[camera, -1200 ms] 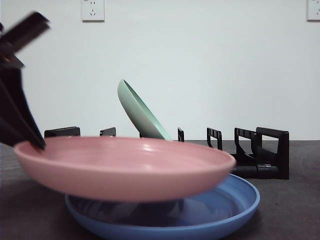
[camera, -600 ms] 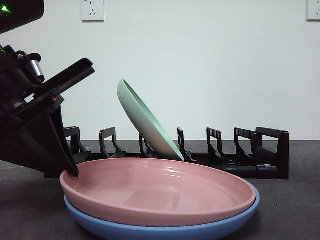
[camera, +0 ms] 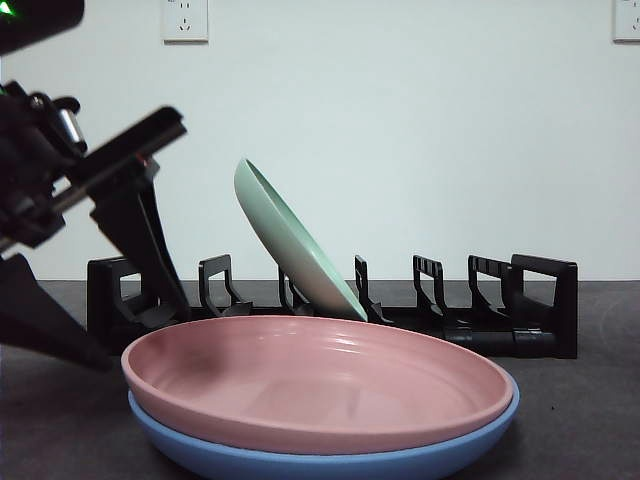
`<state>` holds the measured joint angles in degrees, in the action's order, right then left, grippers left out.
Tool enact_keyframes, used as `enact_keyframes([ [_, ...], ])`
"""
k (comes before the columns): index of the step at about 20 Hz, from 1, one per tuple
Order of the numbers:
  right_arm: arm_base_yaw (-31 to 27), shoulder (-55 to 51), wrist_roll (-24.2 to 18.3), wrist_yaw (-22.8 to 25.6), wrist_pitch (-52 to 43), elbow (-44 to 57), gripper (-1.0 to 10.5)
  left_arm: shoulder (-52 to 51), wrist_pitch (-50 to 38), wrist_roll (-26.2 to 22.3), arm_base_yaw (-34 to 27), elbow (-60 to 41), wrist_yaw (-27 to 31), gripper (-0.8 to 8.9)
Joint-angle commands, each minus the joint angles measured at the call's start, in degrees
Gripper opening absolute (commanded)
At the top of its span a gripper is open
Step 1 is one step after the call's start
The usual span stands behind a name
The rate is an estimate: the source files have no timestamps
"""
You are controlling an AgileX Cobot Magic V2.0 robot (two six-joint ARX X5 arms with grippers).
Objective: Place the plate
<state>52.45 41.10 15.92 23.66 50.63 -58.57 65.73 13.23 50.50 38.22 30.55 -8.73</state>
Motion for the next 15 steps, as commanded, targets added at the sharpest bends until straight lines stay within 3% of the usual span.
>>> enact_keyframes([
  [1, 0.5, 0.92, 1.2, -1.97, -0.39, -1.03, 2.3, -3.1, 0.42, -3.91, -1.27, 1.38, 0.59, 2.78],
  [4, 0.5, 3.3, 1.68, -4.87, -0.68, -1.03, 2.3, -9.09, 9.4, -12.76, -5.07, 4.31, 3.26, 2.78],
  [10, -0.02, 13.86, 1.57, -15.43, -8.72, -1.07, 2.3, -20.79, 33.7, -37.62, -14.25, 15.19, 10.62, 2.79],
  [12, -1.62, 18.73, 1.57, -21.18, -12.85, -2.12, 2.3, -23.76, 37.77, -40.92, -16.52, 18.29, 12.79, 2.79],
  [15, -5.57, 28.59, 1.6, -28.2, -13.07, -8.74, 2.3, -26.49, 41.31, -41.27, -18.99, 21.33, 13.27, 2.79],
])
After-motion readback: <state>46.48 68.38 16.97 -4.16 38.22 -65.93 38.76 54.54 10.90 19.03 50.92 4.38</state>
